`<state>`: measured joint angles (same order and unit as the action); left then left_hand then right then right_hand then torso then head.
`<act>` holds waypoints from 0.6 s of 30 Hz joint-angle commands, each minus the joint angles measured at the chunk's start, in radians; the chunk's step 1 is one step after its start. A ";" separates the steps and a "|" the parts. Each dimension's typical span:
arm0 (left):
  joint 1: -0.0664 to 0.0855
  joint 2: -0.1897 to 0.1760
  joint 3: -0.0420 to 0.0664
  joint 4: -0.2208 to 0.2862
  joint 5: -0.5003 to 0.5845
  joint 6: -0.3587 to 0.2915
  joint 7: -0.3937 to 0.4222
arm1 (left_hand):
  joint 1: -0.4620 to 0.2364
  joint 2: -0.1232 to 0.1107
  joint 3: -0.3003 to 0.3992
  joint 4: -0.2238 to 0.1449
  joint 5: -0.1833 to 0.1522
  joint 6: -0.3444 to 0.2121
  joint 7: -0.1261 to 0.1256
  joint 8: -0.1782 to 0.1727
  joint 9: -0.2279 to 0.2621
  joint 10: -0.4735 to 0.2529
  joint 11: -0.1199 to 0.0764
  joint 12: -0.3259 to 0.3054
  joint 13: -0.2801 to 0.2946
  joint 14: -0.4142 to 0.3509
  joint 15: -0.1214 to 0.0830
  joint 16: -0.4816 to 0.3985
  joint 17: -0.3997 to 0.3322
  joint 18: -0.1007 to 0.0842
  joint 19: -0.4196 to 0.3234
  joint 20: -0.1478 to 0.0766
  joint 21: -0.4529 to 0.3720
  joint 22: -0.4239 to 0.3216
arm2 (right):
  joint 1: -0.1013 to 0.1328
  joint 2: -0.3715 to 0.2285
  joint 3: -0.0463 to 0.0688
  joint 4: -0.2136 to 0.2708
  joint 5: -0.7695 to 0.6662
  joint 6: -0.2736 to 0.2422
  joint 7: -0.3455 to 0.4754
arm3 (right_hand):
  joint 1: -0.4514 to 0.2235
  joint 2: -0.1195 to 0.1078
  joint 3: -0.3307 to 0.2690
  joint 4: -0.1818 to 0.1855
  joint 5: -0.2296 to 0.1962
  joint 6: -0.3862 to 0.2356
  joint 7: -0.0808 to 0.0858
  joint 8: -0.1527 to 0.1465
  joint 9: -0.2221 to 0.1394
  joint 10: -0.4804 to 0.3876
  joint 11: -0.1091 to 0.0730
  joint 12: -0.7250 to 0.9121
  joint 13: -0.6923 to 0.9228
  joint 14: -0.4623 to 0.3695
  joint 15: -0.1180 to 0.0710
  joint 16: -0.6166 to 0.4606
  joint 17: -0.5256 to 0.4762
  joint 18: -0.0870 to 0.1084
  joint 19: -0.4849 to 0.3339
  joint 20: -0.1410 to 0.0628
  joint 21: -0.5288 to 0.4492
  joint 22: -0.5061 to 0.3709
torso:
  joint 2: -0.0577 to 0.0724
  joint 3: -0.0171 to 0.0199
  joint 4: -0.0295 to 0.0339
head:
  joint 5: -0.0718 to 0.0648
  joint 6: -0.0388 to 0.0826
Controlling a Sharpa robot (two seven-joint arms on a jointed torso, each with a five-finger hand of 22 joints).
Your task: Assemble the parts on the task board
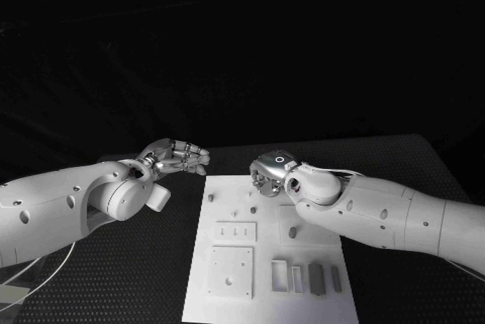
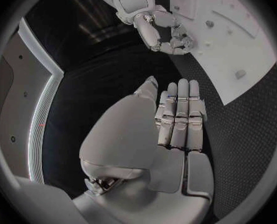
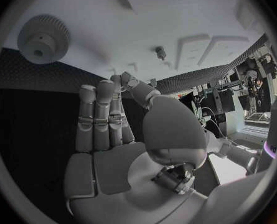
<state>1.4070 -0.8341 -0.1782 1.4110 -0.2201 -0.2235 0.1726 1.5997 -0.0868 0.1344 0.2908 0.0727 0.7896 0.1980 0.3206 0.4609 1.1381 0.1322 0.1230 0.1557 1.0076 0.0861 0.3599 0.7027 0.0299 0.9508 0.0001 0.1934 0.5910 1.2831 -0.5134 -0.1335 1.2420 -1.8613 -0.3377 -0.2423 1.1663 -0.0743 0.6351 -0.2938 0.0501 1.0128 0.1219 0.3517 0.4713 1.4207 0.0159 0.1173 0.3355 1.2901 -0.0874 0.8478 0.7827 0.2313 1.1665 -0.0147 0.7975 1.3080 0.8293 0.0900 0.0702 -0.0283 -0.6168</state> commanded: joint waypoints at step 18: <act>0.001 0.014 0.000 -0.007 0.001 0.016 0.008 | -0.006 0.000 0.008 -0.002 -0.005 0.004 0.001 -0.004 -0.001 0.006 -0.002 -0.007 0.001 0.005 0.005 -0.005 0.002 -0.006 0.002 -0.008 -0.007 -0.002 | 0.001 0.064 0.000 -0.080 -0.030 -0.004 -0.012 | 0.002 -0.010 0.009 0.001 0.004 0.034 -0.018 0.014 0.030 0.005 -0.001 0.006 0.004 0.005 -0.002 0.006 0.002 0.031 0.000 -0.006 0.009 0.022 | 0.002 0.0011 0.0002 | 0.009 0.002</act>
<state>1.4070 -0.8221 -0.1782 1.4033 -0.2199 -0.2224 0.1726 1.5998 -0.0868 0.1370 0.2882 0.0727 0.7896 0.1980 0.3205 0.4611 1.1381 0.1322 0.1230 0.1555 1.0076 0.0860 0.3599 0.7034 0.0298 0.9508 0.0001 0.1894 0.5902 1.2839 -0.4515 -0.1335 1.1647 -1.8746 -0.3424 -0.2475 1.1570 -0.0836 0.6382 -0.2914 0.0493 1.0191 0.1193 0.3517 0.4714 1.4207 0.0159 0.1172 0.3383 1.2901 -0.0872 0.8478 0.7836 0.2314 1.1665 -0.0144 0.8013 1.3077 0.8310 0.0907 0.0714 -0.0208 -0.6161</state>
